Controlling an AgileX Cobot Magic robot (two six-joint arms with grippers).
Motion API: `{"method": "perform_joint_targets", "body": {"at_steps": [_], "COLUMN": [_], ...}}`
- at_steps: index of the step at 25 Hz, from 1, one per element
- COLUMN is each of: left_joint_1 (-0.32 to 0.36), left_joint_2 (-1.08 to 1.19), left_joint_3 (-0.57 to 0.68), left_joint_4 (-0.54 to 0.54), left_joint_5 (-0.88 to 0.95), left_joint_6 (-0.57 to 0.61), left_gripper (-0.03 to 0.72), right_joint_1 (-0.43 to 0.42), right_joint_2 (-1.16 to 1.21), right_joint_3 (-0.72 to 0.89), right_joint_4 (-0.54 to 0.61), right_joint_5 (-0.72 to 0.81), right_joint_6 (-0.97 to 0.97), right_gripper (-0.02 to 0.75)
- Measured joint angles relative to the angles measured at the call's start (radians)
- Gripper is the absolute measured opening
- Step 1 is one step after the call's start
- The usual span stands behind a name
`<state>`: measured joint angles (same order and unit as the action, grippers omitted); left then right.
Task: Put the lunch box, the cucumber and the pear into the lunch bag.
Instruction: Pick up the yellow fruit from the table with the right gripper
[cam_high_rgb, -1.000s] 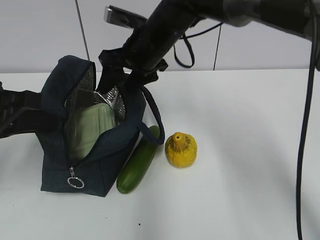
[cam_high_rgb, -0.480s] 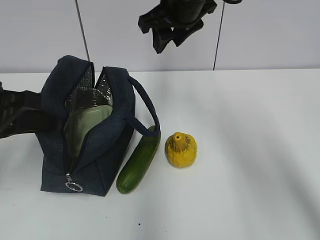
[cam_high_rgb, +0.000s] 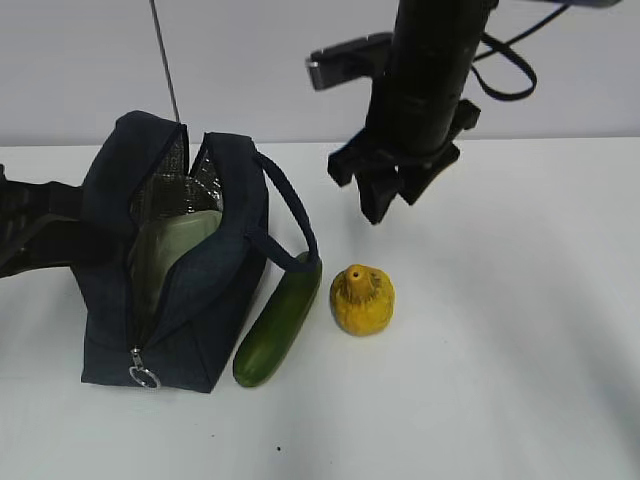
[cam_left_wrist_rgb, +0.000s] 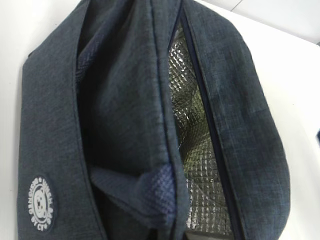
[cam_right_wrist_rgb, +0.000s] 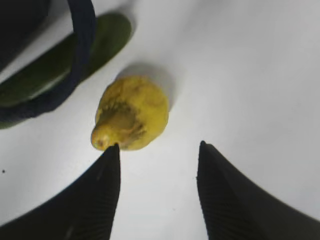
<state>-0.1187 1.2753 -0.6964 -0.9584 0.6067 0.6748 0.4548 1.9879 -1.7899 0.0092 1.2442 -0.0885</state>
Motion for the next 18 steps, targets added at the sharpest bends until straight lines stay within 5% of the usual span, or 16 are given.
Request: {"method": "perform_joint_targets", "body": {"at_steps": [18], "left_joint_1": [0.0], "left_joint_2": [0.029], "left_joint_3": [0.0], "left_joint_4": [0.0], "left_joint_5": [0.0], "left_joint_6": [0.0], "left_gripper": [-0.017], "right_joint_1": [0.07], "right_joint_2": [0.103], "right_joint_3": [0.057], "right_joint_4": [0.007], "right_joint_5": [-0.016], "right_joint_6": [-0.11], "right_gripper": [0.484]}}
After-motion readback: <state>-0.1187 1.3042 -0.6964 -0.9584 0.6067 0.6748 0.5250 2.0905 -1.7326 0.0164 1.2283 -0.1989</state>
